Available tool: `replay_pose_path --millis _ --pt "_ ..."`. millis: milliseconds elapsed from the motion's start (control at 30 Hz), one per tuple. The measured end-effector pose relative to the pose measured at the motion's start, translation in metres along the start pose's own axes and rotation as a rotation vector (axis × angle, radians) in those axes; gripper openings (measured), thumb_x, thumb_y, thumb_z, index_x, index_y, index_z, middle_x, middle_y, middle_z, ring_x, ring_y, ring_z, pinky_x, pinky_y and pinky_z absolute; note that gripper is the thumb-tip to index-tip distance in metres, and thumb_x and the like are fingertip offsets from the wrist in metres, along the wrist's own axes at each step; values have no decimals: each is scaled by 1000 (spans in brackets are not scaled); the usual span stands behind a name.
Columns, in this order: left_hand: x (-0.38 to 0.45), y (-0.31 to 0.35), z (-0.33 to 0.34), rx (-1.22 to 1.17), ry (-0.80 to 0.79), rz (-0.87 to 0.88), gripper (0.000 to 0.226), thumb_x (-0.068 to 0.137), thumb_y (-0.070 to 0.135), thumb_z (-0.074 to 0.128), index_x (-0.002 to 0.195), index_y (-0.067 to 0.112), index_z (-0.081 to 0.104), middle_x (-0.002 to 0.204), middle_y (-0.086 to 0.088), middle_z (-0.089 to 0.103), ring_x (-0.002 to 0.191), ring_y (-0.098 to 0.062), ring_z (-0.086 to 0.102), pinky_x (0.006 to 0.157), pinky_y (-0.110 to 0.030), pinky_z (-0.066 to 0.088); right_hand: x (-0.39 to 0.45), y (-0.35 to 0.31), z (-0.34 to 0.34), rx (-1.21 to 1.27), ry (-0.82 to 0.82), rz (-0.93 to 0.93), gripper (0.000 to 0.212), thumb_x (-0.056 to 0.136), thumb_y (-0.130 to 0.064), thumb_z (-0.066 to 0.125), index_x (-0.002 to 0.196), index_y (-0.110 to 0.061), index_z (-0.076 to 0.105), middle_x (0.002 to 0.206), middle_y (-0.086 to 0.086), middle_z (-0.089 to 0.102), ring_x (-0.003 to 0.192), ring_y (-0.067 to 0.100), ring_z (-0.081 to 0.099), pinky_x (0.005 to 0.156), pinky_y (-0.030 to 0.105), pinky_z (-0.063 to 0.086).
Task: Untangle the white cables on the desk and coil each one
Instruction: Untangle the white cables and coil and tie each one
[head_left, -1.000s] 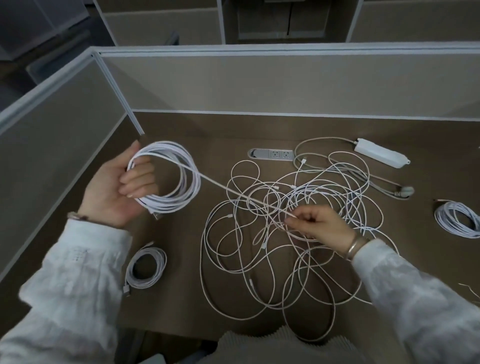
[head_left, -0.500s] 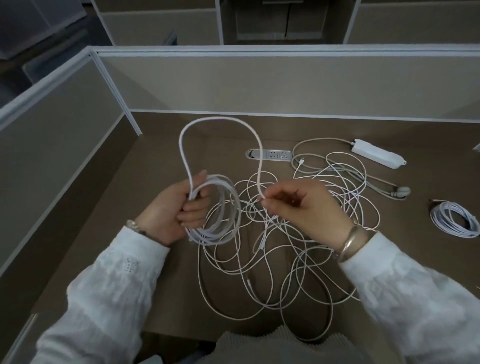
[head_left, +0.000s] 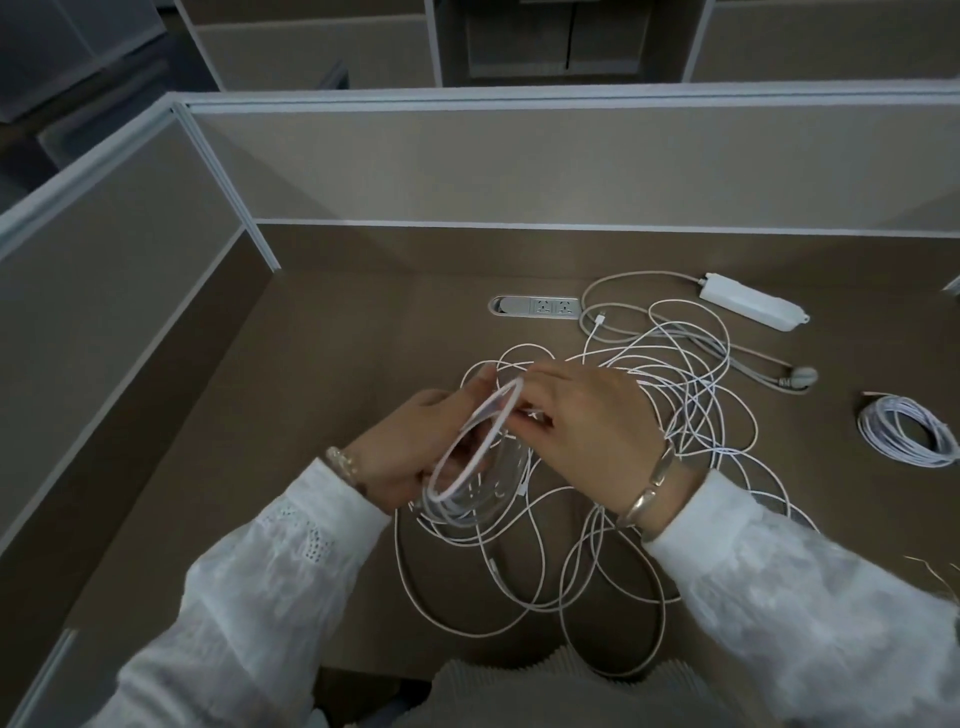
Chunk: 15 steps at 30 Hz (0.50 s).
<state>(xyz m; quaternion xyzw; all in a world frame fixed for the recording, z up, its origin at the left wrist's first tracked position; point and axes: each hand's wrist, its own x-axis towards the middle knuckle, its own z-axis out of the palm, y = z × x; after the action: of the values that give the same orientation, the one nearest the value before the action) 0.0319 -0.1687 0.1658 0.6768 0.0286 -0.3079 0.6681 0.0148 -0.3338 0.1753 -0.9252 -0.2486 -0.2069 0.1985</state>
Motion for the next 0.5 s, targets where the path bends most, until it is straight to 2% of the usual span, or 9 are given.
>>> replay_pose_path --millis 67,200,333,367,433,500 --pt "0 1 5 -9 47 -8 54 92 51 49 57 10 50 42 -6 42 26 -10 33 34 -11 27 -2 0 3 -1 10 42 6 74 -31 67 72 -26 68 69 -9 61 54 16 58 48 20 32" --pt "1 0 7 -3 86 -19 50 89 48 54 61 7 51 41 -5 44 28 -10 36 33 -13 29 -3 1 8 85 -10 148 11 74 -29 73 74 -22 64 70 -8 64 58 18 59 53 20 32" --pt "1 -3 3 -54 -4 -15 54 75 49 75 66 4 46 38 -5 36 27 -10 29 33 -12 26 -2 2 7 280 -68 165 5 72 -21 66 75 -18 69 80 -3 72 67 14 63 63 18 40" --pt "1 -2 2 -66 -20 -20 54 75 51 72 66 5 45 37 -4 34 26 -11 28 34 -11 26 -2 2 7 353 -75 195 10 73 -18 63 79 -17 71 79 -2 72 68 11 63 66 17 42" --pt "3 0 1 13 36 -26 57 82 56 66 59 8 46 37 -3 32 28 -12 28 36 -12 25 -2 3 3 619 -99 352 22 75 -16 53 85 -14 72 72 2 70 64 13 62 67 25 49" --pt "4 -1 2 127 135 22 57 90 51 56 47 15 46 39 -2 30 33 -14 26 39 -16 21 0 3 -2 941 -115 506 26 80 -27 50 84 -9 69 66 6 66 59 15 60 62 30 50"
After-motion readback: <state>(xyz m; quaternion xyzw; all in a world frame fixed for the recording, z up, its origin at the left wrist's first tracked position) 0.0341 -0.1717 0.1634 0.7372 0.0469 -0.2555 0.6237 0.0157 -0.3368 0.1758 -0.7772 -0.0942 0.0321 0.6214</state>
